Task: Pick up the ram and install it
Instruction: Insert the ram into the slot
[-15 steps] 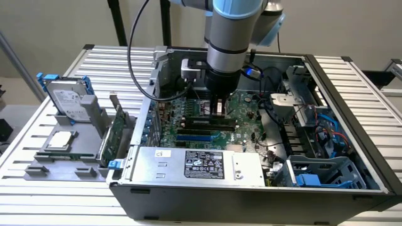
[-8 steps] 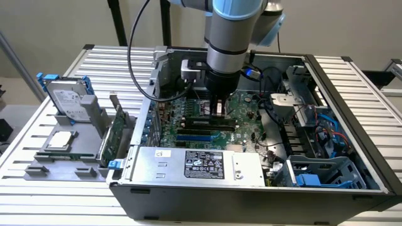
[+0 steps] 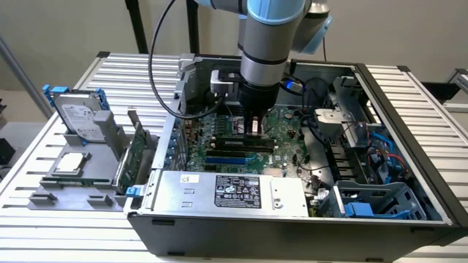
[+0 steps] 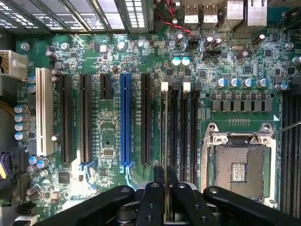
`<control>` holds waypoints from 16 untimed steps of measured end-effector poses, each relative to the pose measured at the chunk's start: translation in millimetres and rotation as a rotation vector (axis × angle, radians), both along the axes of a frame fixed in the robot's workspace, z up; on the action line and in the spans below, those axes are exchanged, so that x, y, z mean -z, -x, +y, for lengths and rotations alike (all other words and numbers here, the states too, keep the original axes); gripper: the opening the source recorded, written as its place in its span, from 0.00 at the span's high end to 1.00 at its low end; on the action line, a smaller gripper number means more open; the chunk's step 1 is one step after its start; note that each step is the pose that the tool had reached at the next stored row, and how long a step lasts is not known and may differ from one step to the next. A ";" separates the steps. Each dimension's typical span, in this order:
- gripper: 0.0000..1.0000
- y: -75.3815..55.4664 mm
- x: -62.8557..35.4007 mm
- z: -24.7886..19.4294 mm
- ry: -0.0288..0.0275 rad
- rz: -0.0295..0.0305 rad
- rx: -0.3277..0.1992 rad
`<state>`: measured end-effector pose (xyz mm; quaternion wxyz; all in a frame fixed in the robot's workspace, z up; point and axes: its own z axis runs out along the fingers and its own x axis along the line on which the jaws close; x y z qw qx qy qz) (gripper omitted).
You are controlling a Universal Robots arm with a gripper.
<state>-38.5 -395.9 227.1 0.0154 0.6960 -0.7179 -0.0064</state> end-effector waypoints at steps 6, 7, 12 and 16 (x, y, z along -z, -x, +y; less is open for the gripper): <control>1.00 0.0 1.7 0.2 0.0001 0.0000 0.000; 1.00 0.0 2.1 0.2 0.0000 0.0000 0.000; 1.00 0.0 3.0 0.6 0.0001 0.0000 0.000; 1.00 0.0 3.0 2.0 0.0000 0.0000 0.000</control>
